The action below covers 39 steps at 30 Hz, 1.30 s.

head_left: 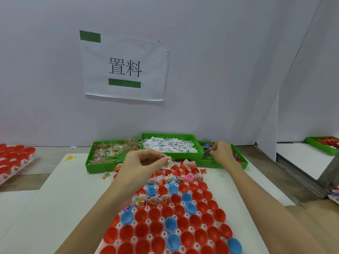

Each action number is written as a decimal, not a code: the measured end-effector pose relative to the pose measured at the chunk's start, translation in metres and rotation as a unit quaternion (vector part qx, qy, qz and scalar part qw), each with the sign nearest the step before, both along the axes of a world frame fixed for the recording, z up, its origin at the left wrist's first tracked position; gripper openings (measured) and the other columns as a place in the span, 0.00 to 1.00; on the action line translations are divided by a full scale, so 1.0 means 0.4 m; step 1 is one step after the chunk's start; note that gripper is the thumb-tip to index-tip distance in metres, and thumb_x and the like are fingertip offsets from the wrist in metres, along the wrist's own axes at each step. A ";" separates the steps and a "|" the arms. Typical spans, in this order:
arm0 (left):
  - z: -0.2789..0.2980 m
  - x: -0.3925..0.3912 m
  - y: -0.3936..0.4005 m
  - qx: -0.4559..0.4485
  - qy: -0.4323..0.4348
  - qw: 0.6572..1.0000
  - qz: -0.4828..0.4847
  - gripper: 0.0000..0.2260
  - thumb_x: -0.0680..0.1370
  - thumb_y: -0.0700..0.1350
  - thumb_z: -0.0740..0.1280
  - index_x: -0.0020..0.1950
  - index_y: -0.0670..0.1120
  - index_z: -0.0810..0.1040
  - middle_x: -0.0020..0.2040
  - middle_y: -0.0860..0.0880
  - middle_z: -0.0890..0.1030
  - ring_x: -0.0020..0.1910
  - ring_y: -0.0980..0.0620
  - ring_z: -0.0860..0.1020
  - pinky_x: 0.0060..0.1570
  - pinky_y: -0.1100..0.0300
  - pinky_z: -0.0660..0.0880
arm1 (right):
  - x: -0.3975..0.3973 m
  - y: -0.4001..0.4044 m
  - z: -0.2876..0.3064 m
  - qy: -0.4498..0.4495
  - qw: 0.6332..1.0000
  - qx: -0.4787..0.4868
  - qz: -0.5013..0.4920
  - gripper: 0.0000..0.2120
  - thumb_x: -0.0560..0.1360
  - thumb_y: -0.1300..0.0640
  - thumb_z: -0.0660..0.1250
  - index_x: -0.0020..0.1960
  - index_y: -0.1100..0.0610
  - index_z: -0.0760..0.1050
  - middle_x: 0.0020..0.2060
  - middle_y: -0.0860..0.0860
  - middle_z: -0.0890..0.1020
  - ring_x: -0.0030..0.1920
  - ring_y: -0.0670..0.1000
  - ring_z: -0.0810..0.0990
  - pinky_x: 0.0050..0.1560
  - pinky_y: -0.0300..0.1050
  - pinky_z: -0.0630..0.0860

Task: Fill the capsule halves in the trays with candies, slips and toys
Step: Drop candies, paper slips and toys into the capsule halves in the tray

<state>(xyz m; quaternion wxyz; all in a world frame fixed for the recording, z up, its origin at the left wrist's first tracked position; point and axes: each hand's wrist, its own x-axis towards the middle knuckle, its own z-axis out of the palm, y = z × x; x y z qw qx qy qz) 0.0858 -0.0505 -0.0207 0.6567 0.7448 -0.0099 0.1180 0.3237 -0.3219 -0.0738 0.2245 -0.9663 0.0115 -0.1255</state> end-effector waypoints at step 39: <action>-0.106 0.011 -0.058 0.266 -0.068 0.961 -0.026 0.04 0.72 0.46 0.80 0.41 0.47 0.87 0.35 0.55 0.85 0.39 0.64 0.83 0.42 0.73 0.76 | -0.463 0.120 0.045 0.106 0.914 0.183 0.346 0.05 0.74 0.53 0.77 0.49 0.52 0.85 0.40 0.46 0.88 0.43 0.45 0.87 0.49 0.42 0.83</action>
